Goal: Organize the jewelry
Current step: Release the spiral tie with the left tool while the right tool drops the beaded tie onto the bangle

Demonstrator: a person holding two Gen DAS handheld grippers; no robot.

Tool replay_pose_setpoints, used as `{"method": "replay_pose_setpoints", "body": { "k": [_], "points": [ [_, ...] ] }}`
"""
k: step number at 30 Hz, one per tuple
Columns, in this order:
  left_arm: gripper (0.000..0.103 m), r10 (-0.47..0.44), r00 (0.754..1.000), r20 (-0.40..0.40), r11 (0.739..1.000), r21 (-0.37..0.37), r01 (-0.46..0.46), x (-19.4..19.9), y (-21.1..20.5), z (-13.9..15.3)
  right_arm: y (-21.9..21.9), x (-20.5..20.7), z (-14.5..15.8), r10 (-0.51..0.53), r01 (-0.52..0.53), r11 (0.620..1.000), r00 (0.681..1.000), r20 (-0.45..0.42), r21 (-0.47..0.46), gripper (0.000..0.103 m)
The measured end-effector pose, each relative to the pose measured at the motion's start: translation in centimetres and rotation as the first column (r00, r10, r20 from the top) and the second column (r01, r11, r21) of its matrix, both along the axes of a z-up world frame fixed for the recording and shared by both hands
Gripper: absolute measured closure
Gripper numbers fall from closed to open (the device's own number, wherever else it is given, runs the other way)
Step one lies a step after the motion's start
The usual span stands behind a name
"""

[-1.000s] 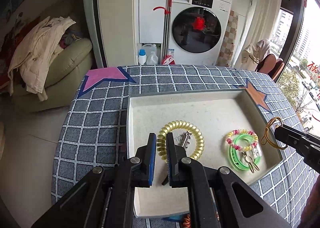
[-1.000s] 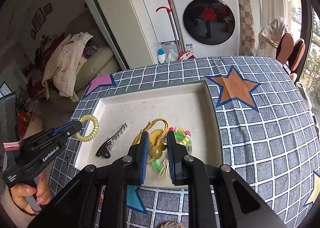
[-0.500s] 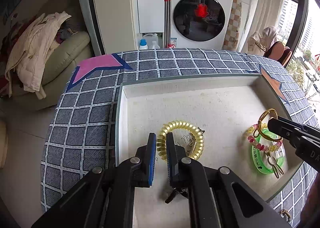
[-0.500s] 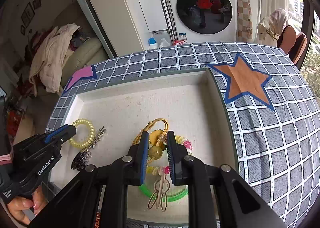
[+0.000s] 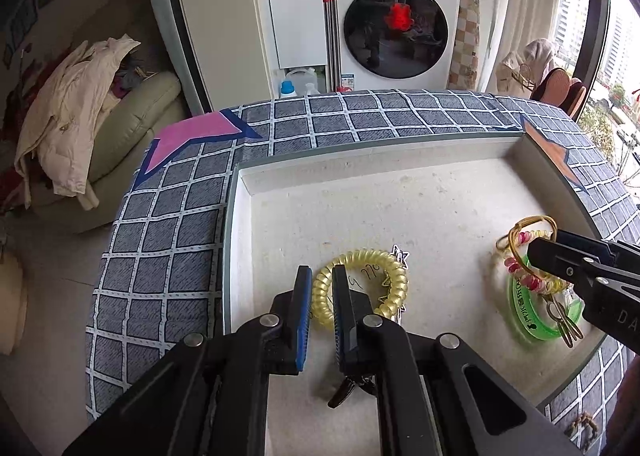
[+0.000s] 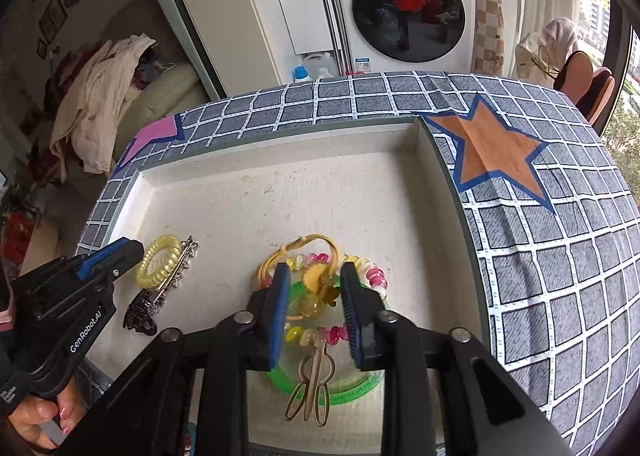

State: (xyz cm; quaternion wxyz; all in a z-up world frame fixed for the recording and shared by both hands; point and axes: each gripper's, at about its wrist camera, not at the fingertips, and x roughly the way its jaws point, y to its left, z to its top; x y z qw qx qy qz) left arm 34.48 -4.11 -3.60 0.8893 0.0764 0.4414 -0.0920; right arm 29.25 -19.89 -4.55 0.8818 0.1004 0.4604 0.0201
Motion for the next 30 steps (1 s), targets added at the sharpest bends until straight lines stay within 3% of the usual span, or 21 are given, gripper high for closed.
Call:
{"method": "replay_pose_setpoints", "body": {
  "k": [2,9,30],
  "points": [
    [0.074,0.001,1.0,0.004,1.0,-0.001,-0.001,-0.1,0.0,0.2,0.0,-0.2,0.3,-0.007,0.007,1.0,1.0,0.014,0.002,0.052],
    [0.074,0.003,0.999,0.047,1.0,-0.008,-0.003,-1.5,0.1,1.5,-0.3,-1.7,2.0,-0.027,0.025,0.999,0.997,0.065,0.038,0.047],
    [0.073,0.0,0.997,0.08,0.999,-0.036,0.003,-6.6,1.8,4.3,-0.2,-9.2,4.6,-0.035,0.023,0.995,0.991,0.131,0.094,0.041]
  ]
}}
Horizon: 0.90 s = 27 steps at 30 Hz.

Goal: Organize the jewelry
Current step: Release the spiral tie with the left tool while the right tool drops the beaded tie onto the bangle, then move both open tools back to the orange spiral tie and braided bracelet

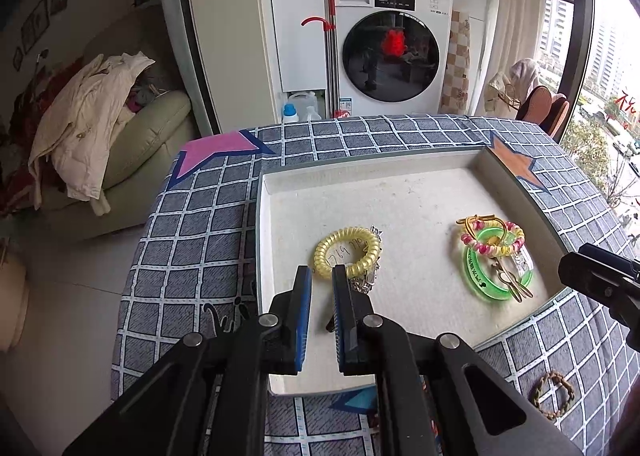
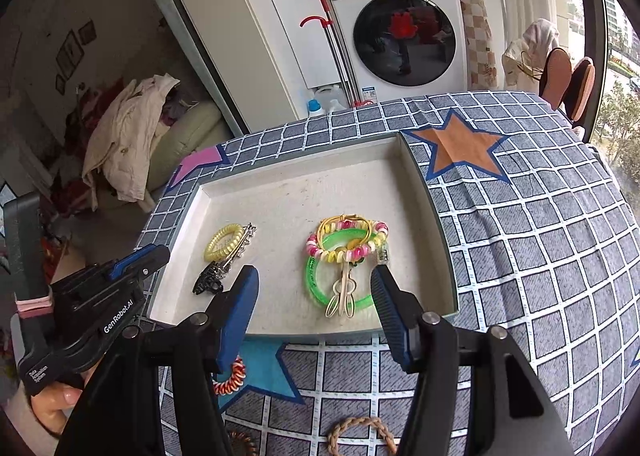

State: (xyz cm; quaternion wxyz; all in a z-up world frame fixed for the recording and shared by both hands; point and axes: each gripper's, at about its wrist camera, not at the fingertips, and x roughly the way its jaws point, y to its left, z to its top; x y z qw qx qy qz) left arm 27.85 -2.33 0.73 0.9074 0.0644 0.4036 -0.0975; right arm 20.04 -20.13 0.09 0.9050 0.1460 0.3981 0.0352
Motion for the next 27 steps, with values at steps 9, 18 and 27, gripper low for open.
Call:
{"method": "replay_pose_setpoints", "body": {
  "k": [9,18,27],
  "points": [
    [0.073,0.021,1.0,-0.018,0.999,-0.024,-0.022,-2.7,1.6,0.6,0.3,-3.2,0.6,0.001,-0.002,1.0,1.0,0.016,0.012,0.033],
    [0.0,0.081,0.996,0.049,0.996,-0.035,-0.079,-6.2,3.2,1.2,0.4,-5.6,0.3,0.002,-0.002,1.0,1.0,0.014,0.014,0.029],
    [0.0,0.04,0.999,0.005,0.999,-0.019,-0.04,-9.4,2.7,-0.2,0.5,-8.2,-0.2,0.012,-0.012,1.0,1.0,0.003,0.006,0.022]
  ]
}}
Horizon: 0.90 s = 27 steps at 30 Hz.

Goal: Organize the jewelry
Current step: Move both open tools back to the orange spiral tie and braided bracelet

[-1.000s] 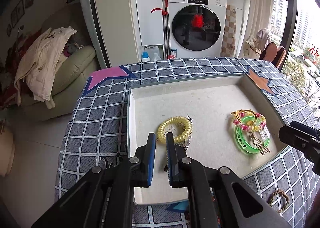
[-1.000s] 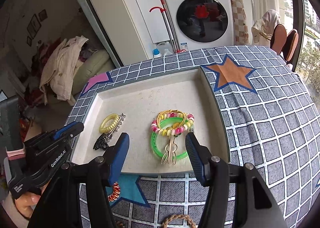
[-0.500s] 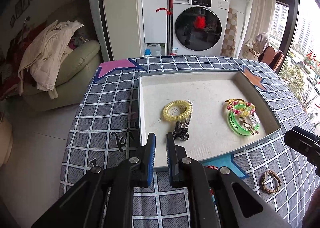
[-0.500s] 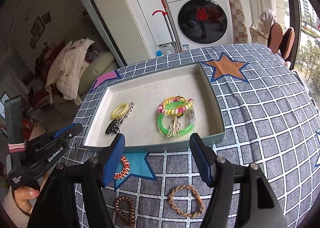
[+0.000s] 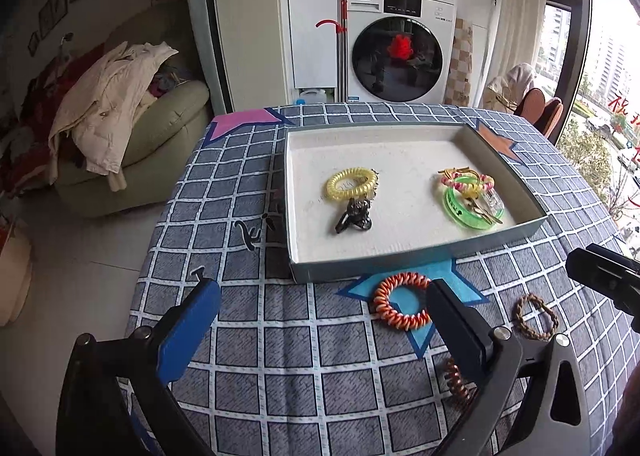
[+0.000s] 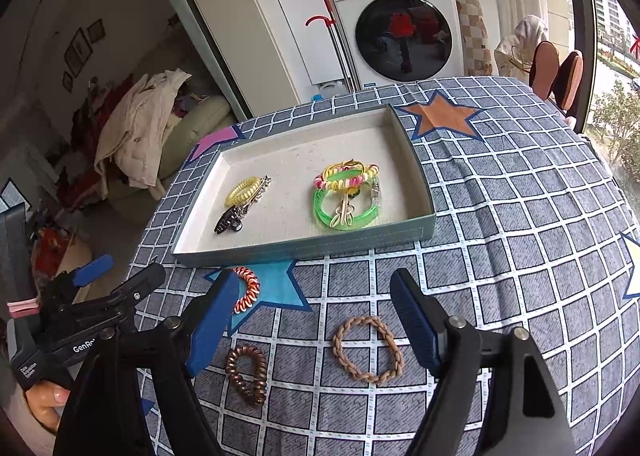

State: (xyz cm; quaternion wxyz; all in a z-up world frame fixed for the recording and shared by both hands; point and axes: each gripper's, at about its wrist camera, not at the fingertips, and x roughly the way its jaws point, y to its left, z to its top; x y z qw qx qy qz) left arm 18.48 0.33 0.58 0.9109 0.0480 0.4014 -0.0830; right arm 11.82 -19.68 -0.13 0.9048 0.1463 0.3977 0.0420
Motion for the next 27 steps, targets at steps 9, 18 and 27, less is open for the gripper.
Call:
{"method": "replay_pose_setpoints", "body": {
  "k": [9,18,27],
  "points": [
    [0.0,0.031,0.997,-0.078,0.999,-0.01,-0.032,-1.2,0.6,-2.4,0.0,-2.1,-1.9,0.017,-0.019,0.999,0.998,-0.057,-0.035,0.02],
    [0.0,0.055,0.984,-0.171,0.996,-0.057,-0.065,-1.0,1.0,-4.8,-0.8,-3.7,-4.4,-0.009,0.0,0.997,0.992,-0.127,-0.071,0.02],
    [0.0,0.102,0.969,-0.225,0.989,-0.082,-0.123,0.6,0.4,-5.7,-1.4,-3.5,-5.6,-0.036,0.02,0.995,0.986,-0.162,-0.096,0.02]
  ]
}}
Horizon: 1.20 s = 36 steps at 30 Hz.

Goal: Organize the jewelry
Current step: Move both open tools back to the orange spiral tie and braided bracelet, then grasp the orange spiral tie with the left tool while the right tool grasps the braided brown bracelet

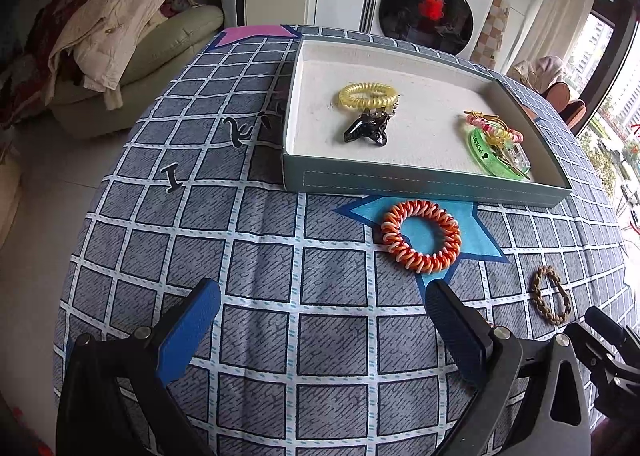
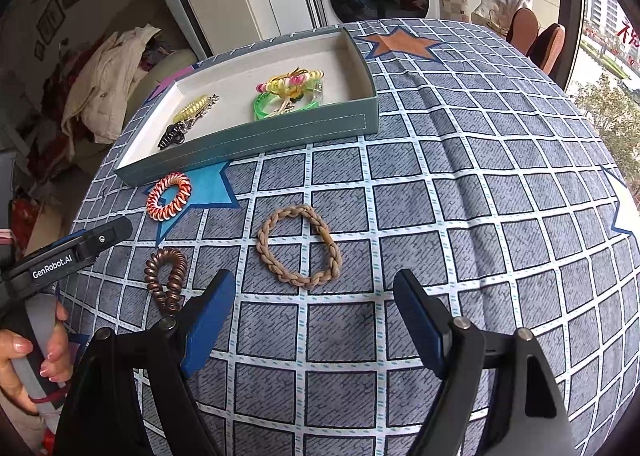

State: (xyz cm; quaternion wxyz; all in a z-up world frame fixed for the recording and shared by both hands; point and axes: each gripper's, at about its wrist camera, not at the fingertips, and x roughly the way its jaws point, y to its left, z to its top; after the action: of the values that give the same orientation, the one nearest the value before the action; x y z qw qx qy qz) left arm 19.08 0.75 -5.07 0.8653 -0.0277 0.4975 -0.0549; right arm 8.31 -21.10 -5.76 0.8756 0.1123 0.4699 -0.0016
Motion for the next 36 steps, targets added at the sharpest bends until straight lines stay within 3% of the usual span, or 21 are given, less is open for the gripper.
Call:
{"method": "replay_pose_setpoints", "body": {
  "k": [16,21,28,32,36],
  "points": [
    [0.0,0.063,0.998,-0.025,0.998,0.022,-0.063,2.0,-2.0,-1.1,-1.1,1.4,-0.6,-0.041,0.04,0.998,0.999,-0.01,-0.049,0.021],
    [0.0,0.066,0.998,-0.006,0.997,0.05,-0.065,2.1,-2.8,-0.9,-0.1,1.8,-0.9,-0.01,0.009,0.993,1.0,-0.01,-0.12,0.037],
    [0.0,0.035,0.999,0.018,0.997,0.069,-0.036,1.8,-3.7,-0.4,1.5,1.5,-1.2,0.054,-0.052,0.973,0.999,0.002,-0.225,0.042],
    [0.018,-0.014,0.999,0.029,0.996,0.088,0.011,1.6,-4.9,0.1,1.5,1.4,-1.1,0.071,-0.069,0.973,0.997,0.001,-0.219,0.048],
    [0.029,-0.057,0.998,0.039,0.992,0.113,0.052,1.5,-5.9,0.5,2.1,1.4,-0.9,0.106,-0.104,0.972,0.994,0.0,-0.211,0.067]
  ]
}}
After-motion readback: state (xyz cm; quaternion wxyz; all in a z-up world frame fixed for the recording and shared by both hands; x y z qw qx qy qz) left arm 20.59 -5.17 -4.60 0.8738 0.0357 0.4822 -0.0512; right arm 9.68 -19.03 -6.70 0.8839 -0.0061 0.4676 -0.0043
